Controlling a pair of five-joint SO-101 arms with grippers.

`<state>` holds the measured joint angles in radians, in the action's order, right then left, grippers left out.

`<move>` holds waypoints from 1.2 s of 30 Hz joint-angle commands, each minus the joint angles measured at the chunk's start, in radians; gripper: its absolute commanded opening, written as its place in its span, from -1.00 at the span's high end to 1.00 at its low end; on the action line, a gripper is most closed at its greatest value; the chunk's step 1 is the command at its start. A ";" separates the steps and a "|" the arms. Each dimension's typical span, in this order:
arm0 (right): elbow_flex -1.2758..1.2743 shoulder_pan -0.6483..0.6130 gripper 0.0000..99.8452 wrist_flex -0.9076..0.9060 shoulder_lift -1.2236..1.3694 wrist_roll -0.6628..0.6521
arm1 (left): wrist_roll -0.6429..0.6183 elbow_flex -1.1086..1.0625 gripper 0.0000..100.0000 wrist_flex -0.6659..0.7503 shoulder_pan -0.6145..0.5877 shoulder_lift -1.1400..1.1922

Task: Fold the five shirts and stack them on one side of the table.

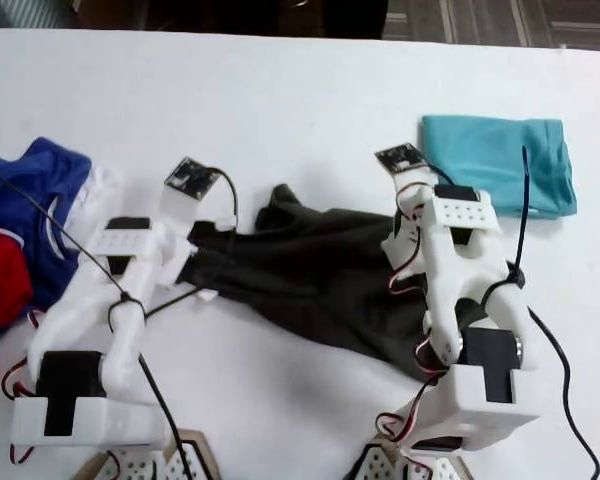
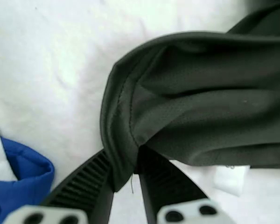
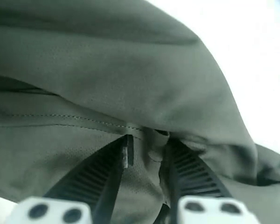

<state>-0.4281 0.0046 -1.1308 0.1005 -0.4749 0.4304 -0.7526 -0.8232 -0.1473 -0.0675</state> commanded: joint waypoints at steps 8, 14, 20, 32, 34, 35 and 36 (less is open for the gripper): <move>0.038 0.013 0.76 0.019 0.002 -0.008 | -0.003 0.002 0.95 0.011 0.008 -0.006; 0.038 0.013 0.76 0.025 0.028 -0.008 | -0.003 0.002 0.95 0.011 0.008 -0.006; 0.040 0.022 0.77 0.044 0.088 -0.008 | -0.003 0.002 0.95 0.011 0.008 -0.006; 0.038 0.102 0.96 0.013 -0.097 -0.006 | -0.003 0.001 0.95 0.011 0.008 -0.006; 0.038 0.117 0.96 -0.027 -0.171 -0.006 | -0.003 -0.001 0.95 0.011 0.008 -0.006; 0.037 0.122 0.96 -0.050 -0.211 -0.006 | -0.003 -0.001 0.95 0.011 0.008 -0.006; 0.035 0.122 0.96 -0.073 -0.251 -0.006 | -0.003 -0.001 0.95 0.011 0.008 -0.006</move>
<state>-0.4158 0.1089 -1.1492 -0.0069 -0.4749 0.4304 -0.7557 -0.8232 -0.1473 -0.0675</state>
